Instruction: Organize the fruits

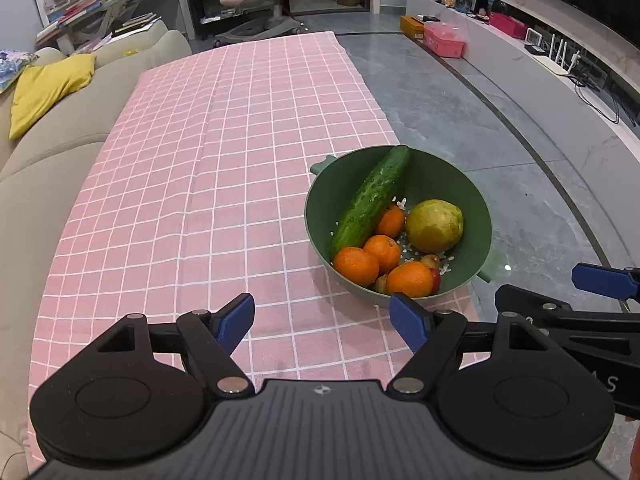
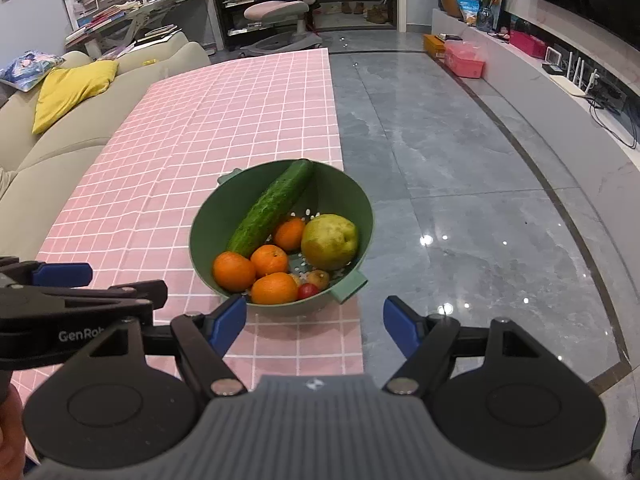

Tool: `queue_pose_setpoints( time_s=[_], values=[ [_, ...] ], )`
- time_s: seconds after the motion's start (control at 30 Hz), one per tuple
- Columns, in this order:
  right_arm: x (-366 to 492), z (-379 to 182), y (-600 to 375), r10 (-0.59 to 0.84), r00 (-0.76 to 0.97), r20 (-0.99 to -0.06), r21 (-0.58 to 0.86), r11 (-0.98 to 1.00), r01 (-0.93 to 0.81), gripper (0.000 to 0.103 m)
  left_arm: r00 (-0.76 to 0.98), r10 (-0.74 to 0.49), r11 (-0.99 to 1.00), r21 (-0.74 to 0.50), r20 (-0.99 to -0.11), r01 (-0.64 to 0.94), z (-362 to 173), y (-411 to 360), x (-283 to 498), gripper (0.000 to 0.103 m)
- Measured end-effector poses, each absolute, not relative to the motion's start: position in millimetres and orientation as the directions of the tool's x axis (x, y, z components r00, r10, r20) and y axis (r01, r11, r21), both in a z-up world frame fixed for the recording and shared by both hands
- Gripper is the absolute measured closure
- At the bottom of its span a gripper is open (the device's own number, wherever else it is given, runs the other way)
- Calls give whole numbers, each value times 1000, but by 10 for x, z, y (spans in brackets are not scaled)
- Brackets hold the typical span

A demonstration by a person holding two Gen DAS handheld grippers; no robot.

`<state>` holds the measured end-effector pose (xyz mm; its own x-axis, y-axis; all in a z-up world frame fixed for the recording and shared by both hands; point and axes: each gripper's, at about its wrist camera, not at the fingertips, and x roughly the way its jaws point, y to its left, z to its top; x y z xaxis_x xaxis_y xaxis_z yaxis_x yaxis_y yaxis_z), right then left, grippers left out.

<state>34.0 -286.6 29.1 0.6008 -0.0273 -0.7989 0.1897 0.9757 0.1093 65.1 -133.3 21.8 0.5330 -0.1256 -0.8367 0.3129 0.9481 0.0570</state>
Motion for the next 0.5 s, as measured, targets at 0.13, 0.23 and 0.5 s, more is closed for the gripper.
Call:
queue_pose_setpoints(
  time_s=[0.13, 0.23, 0.5],
  values=[
    [333, 309, -2864, -23, 605, -796, 116, 975, 188, 31, 537, -121, 949, 61, -835, 309, 235, -1326, 649, 13],
    [336, 313, -2860, -20, 606, -795, 118, 975, 186, 31, 537, -121, 949, 61, -835, 308, 235, -1318, 649, 13],
    [338, 305, -2860, -22, 607, -794, 116, 976, 186, 31, 537, -123, 948, 60, -834, 311, 242, -1319, 645, 13]
  ],
)
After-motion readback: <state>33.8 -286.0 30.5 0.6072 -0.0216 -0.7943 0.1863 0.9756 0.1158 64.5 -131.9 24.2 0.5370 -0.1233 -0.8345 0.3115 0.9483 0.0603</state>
